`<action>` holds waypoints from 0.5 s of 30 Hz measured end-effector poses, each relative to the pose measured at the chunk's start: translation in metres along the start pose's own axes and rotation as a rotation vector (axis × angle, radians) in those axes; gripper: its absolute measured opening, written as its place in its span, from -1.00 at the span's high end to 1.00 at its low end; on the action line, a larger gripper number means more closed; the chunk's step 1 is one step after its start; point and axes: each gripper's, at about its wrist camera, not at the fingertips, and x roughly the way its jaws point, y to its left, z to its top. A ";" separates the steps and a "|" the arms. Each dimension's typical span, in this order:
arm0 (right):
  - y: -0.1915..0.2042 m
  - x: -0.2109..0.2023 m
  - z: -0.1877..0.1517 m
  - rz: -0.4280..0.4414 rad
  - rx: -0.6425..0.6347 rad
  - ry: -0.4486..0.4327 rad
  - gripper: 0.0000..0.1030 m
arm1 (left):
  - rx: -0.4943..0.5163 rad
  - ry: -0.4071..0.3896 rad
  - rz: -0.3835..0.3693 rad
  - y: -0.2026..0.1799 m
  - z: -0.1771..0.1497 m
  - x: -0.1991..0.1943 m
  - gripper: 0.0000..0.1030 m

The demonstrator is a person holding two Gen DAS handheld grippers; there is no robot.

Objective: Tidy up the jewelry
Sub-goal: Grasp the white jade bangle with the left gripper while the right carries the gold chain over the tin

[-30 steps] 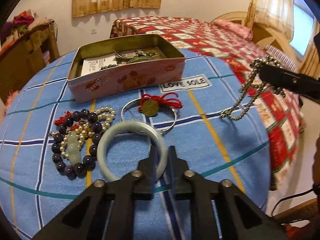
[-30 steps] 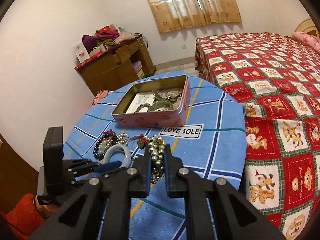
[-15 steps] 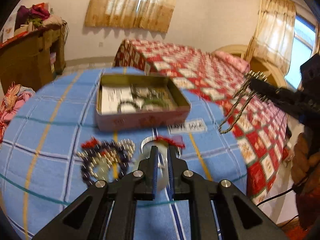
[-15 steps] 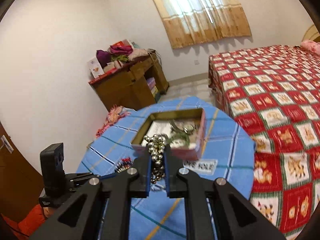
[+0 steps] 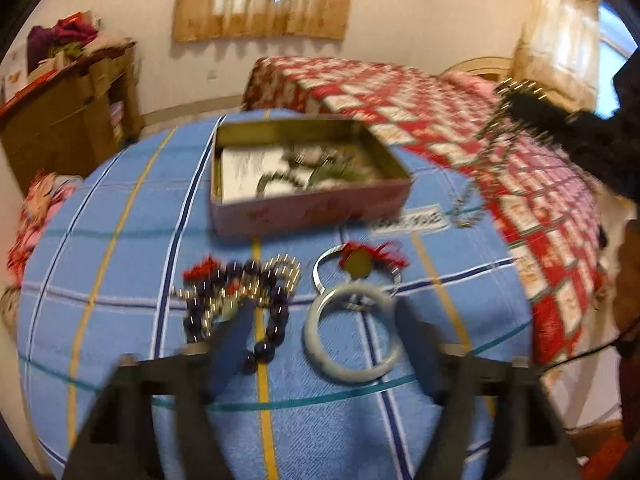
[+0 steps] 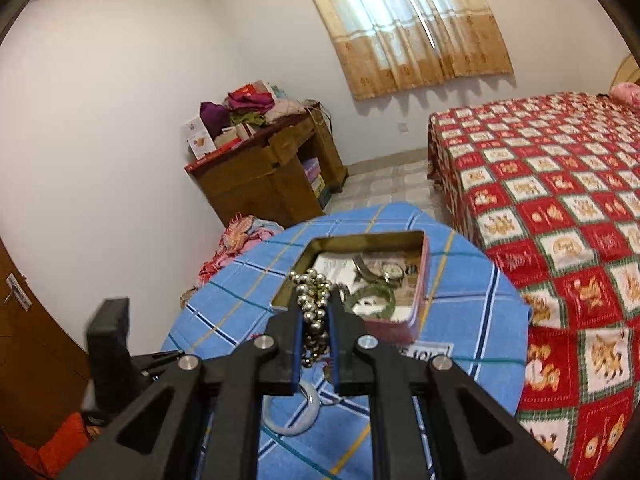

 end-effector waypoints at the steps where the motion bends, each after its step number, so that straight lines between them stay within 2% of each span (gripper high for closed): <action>1: -0.002 0.001 -0.003 -0.005 0.004 0.009 0.76 | 0.000 0.007 0.000 -0.002 -0.003 0.002 -0.48; 5: -0.007 0.003 -0.009 -0.008 0.025 0.027 0.76 | -0.016 0.077 -0.052 -0.010 -0.009 0.021 -0.48; 9: -0.009 -0.001 -0.011 -0.008 0.038 0.021 0.76 | 0.011 0.136 -0.006 -0.024 -0.012 0.042 -0.49; 15: -0.009 -0.001 -0.013 -0.013 0.036 0.025 0.76 | 0.020 0.125 0.042 -0.032 -0.007 0.051 -0.49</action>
